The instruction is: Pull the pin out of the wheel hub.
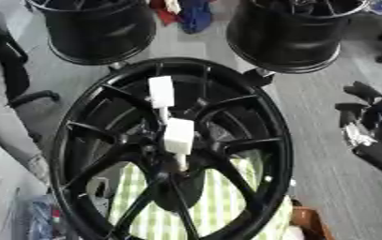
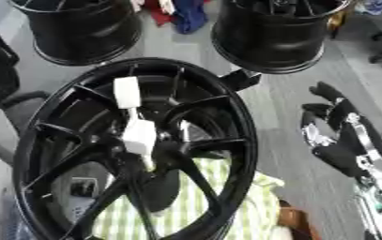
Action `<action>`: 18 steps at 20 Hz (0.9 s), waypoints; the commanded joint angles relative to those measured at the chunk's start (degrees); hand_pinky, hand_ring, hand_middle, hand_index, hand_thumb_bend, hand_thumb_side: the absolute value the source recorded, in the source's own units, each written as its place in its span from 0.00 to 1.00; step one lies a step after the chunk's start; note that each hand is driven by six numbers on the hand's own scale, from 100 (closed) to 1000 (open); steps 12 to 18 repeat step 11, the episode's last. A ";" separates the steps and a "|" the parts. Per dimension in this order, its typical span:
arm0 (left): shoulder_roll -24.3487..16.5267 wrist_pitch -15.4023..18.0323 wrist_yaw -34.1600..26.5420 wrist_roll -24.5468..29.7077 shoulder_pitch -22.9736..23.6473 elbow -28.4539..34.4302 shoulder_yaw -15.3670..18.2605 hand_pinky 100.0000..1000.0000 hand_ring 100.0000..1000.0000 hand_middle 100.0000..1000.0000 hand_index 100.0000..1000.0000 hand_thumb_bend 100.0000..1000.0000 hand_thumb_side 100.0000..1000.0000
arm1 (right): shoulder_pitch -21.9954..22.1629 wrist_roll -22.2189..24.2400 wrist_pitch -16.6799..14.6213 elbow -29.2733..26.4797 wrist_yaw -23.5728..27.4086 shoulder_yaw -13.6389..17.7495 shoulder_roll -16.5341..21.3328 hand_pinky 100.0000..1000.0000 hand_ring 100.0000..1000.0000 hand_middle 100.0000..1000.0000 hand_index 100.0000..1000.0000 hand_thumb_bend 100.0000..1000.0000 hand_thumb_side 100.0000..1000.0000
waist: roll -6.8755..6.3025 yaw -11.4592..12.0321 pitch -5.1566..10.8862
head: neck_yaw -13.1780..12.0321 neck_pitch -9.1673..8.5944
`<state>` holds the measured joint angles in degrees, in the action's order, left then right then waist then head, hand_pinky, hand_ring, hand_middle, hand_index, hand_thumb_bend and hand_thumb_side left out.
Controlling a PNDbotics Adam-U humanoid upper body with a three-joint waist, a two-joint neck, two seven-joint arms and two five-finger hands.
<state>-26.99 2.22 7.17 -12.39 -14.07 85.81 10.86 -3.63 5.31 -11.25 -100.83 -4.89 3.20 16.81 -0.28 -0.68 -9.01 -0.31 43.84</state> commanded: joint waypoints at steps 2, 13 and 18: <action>2.58 -0.36 -1.58 -1.17 0.35 7.09 1.48 0.62 0.60 0.67 0.78 0.13 0.55 | -0.70 -0.35 0.00 -0.58 0.22 0.52 0.38 0.83 0.78 0.90 0.97 0.00 0.28 | -0.04 0.00 0.41 | -0.18 0.28; 7.77 -1.45 -1.15 -1.05 1.12 10.51 1.19 0.61 0.59 0.66 0.78 0.12 0.56 | -0.99 -0.24 -0.03 -0.29 0.47 0.33 0.34 0.84 0.78 0.90 0.97 0.00 0.29 | -0.15 0.13 0.26 | -0.03 0.28; 7.77 -1.45 -1.15 -1.05 1.12 10.51 1.19 0.61 0.59 0.66 0.78 0.12 0.56 | -0.99 -0.24 -0.03 -0.29 0.47 0.33 0.34 0.84 0.78 0.90 0.97 0.00 0.29 | -0.15 0.13 0.26 | -0.03 0.28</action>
